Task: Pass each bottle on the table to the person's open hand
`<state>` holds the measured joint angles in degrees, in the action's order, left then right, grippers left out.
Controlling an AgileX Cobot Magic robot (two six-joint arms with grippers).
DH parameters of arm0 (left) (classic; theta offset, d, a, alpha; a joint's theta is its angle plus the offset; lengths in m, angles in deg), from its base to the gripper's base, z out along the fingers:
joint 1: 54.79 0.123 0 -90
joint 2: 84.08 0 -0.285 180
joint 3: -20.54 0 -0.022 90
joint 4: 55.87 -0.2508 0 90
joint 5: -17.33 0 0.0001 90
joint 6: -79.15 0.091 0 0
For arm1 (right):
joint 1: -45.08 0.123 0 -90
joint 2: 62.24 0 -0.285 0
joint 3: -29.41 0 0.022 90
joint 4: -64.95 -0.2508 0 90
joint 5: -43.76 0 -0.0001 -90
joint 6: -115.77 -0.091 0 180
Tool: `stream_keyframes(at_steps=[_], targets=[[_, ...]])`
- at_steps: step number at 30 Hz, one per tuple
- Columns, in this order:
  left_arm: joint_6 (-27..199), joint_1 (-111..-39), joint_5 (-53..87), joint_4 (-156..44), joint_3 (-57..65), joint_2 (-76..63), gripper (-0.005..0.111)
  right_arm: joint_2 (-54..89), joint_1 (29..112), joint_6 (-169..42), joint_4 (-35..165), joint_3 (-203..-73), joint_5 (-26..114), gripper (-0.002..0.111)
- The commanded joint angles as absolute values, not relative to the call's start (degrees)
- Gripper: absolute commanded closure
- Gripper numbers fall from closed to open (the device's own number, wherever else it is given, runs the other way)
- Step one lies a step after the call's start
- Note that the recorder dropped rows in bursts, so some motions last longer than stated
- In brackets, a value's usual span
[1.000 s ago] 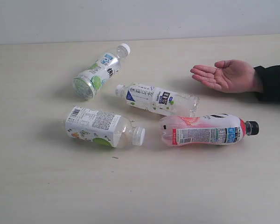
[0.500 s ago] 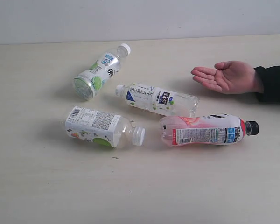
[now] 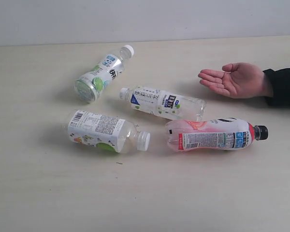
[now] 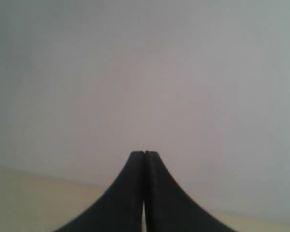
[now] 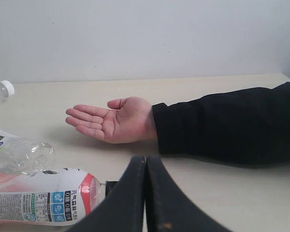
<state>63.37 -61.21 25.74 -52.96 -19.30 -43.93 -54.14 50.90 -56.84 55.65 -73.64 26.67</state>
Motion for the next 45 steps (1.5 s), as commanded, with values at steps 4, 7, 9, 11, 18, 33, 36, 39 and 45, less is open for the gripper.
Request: stream_keyframes(at_steps=[4,7,9,11,18,33,36,39,45], targets=[[73.6,-61.3,55.2,-53.0,-2.4,-20.8,0.107,-54.4,50.5,-56.9,55.9,-73.4,27.1,0.108],[78.2,-63.5,62.9,-52.2,3.2,-14.7,0.107,-54.4,50.5,-56.9,55.9,-73.4,27.1,0.108],[81.2,-65.9,67.3,-52.6,5.8,-11.5,0.107,-54.4,50.5,-56.9,55.9,-73.4,27.1,0.108],[83.4,-68.7,71.6,-54.0,8.7,-8.5,0.107,-54.4,50.5,-56.9,55.9,-73.4,27.1,0.108],[84.1,-78.0,83.5,-65.0,18.2,1.4,0.107,-54.4,50.5,-56.9,55.9,-73.4,27.1,0.108],[126.2,-79.7,87.3,-51.8,31.1,26.0,0.107,-54.4,50.5,-56.9,55.8,-73.4,27.1,0.108],[132.6,-81.0,87.3,-51.8,30.6,27.4,0.107,-54.4,50.5,-56.9,55.8,-73.4,27.1,0.108],[142.2,-83.3,87.3,-51.8,30.0,28.2,0.107,-54.4,50.5,-56.9,55.8,-73.4,27.1,0.108],[146.9,-89.4,87.3,-52.6,30.0,29.0,0.088,-54.4,50.5,-56.9,55.8,-73.4,27.1,0.108]])
